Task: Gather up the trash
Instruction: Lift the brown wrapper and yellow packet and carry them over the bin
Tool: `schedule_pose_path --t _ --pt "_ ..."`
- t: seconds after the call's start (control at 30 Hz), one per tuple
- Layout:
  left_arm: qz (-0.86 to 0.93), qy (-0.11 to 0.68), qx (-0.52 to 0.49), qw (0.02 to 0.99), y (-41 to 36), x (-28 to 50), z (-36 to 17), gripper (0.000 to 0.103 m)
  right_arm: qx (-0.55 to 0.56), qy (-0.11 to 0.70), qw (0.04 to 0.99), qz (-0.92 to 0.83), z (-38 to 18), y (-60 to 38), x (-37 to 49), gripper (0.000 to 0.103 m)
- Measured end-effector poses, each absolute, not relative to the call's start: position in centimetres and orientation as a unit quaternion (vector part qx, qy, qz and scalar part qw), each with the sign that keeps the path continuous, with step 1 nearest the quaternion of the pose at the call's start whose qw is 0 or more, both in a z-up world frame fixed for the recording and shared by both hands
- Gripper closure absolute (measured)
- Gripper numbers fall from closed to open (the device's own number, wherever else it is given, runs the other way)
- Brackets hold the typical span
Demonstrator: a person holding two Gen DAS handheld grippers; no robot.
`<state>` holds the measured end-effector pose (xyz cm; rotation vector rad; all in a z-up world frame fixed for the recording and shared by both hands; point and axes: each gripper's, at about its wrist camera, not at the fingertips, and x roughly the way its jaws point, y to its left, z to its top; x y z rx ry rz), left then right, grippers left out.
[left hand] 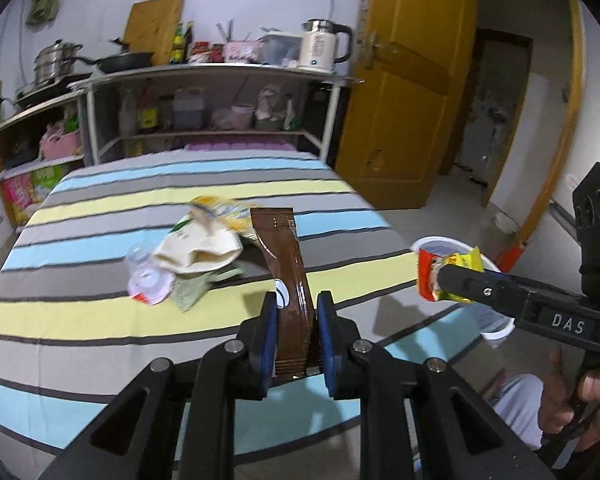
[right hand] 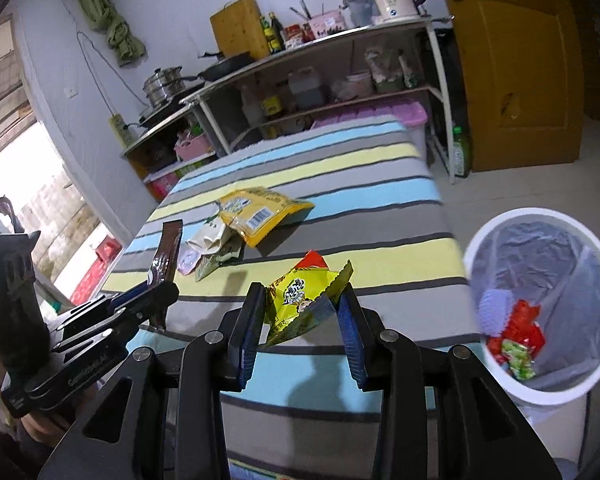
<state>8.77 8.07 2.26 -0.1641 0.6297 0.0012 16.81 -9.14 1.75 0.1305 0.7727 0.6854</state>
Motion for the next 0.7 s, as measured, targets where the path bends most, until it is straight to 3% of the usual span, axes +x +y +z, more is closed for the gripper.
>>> schedule_pose_path --t 0.7 --pt "-0.098 0.291 -0.044 0.951 -1.8 12.1 4.2 0.083 0.083 0.330 0.911 0.233 3.4 -19.1 15.7 0.065"
